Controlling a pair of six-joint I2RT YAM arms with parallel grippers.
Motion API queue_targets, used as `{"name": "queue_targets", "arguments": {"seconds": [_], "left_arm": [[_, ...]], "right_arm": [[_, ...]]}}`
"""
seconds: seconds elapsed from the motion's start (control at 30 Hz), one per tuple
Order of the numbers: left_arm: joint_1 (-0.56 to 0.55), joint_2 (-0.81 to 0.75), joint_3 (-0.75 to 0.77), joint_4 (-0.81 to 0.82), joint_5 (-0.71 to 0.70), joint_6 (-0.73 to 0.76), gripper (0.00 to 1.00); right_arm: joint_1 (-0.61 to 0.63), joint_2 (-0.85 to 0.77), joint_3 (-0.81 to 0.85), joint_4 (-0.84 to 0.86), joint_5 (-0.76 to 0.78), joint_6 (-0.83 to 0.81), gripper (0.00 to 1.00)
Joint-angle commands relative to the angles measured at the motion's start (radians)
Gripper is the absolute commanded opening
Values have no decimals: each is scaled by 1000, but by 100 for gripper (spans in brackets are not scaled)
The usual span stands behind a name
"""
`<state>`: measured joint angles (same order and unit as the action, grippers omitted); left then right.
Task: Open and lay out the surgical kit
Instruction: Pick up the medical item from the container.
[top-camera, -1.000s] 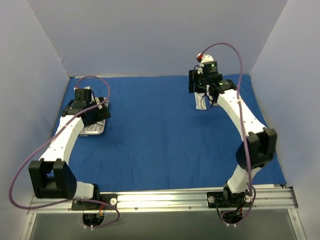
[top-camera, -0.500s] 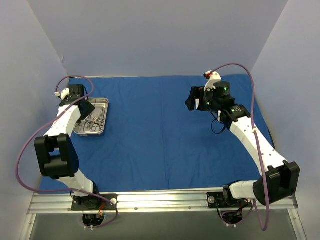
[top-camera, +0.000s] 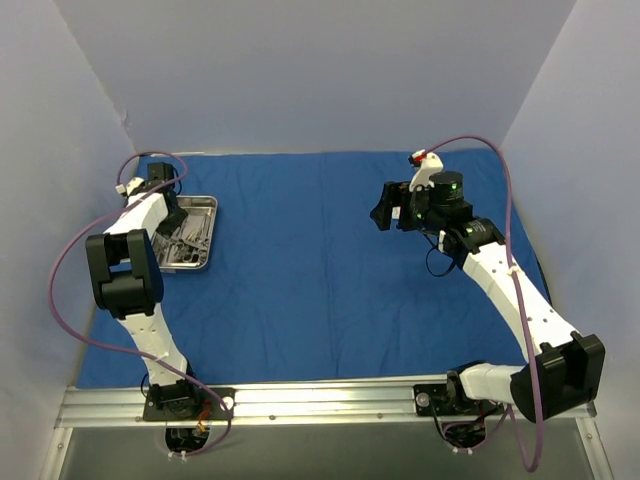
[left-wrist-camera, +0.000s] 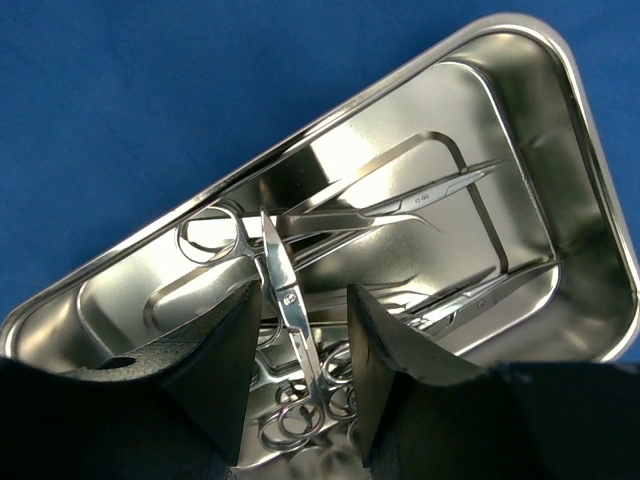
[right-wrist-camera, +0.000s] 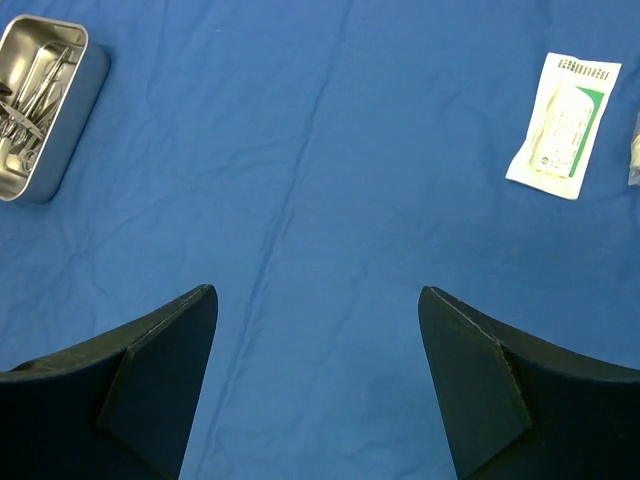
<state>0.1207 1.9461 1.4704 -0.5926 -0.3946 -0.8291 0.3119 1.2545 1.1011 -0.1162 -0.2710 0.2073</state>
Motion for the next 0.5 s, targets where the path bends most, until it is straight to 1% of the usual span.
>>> {"name": "queue_targets", "arguments": {"seconds": [0.0,0.2,0.47], "left_arm": [[7,30,80,-30,-13,-53,49],[7,63,79,-52,-6,-77,49],[7,128,122,-93,3,-94,47]], "right_arm": [[7,-20,2,24,-11,-3,77],[7,-4,5,24,-8,-8,77],[7,11,3,26,-22,-9,76]]}}
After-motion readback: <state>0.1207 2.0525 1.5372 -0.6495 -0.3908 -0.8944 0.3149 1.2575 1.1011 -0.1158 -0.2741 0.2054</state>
